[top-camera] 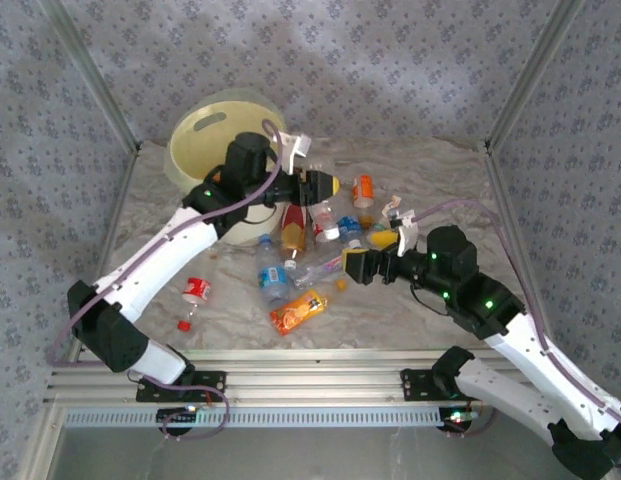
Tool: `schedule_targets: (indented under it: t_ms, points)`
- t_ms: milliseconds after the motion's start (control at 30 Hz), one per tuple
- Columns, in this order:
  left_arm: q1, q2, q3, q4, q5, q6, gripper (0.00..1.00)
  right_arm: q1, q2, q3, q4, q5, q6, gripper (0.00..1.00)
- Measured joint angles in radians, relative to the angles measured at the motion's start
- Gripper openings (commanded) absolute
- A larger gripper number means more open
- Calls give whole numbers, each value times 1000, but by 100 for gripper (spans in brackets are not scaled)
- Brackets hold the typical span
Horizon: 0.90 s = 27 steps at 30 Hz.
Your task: Put the plastic bottles in the bin
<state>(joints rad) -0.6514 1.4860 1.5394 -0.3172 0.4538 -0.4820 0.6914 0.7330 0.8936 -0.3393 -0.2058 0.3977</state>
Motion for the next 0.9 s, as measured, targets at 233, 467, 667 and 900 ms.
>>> schedule_targets:
  t_ms: [233,467,667,900]
  points:
    - [64,6,280,-217,-113,195,54,0,10,97,40,-12,-11,100]
    - [132,56,458,-384,-274,367,54,0,50,127,52,-27,-22,100]
    - [211,137,504,-478,-386,453,54,0,65,127,36,-27,-34,100]
    - [281,260,611,-572,-489,513,54,0,84,132,14,-18,-49,100]
